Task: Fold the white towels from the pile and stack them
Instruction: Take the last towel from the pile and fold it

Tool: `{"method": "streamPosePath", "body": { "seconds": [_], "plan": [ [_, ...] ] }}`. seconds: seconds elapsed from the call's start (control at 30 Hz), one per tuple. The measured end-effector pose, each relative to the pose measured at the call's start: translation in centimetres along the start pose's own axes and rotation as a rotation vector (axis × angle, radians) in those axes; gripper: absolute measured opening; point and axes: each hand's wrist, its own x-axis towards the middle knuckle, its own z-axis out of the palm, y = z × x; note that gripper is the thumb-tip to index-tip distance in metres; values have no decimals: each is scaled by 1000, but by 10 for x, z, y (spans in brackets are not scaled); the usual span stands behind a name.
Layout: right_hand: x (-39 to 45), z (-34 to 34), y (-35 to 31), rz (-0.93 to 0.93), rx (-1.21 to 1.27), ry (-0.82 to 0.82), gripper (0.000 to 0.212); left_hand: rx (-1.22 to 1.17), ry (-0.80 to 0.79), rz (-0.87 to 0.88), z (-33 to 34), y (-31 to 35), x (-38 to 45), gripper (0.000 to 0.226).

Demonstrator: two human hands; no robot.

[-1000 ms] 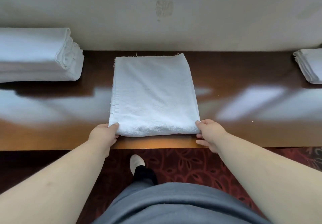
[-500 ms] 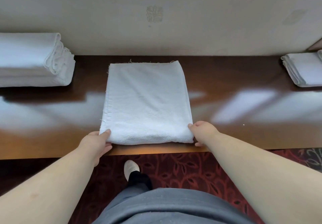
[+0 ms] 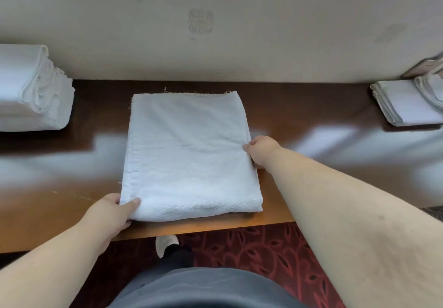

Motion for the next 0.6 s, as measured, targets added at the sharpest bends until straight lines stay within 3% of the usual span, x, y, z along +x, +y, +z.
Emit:
{"method": "streamPosePath", "body": {
  "seconds": [0.07, 0.2, 0.27, 0.4, 0.47, 0.6],
  "plan": [
    [1, 6, 12, 61, 242, 58, 16, 53, -14, 1, -5, -1, 2, 13],
    [6, 4, 11, 167, 356, 3, 6, 127, -24, 21, -8, -3, 3, 6],
    [18, -6, -8, 151, 338, -7, 23, 141, -39, 16, -10, -4, 4, 7],
    [47, -21, -60, -27, 104, 166, 49, 177, -53, 6, -13, -6, 6, 12],
    [64, -21, -75, -45, -4, 190, 48, 210, -58, 8, -15, -6, 6, 13],
    [89, -22, -79, 67, 32, 240, 39, 291, -83, 20, -19, -4, 7, 15]
  ]
}}
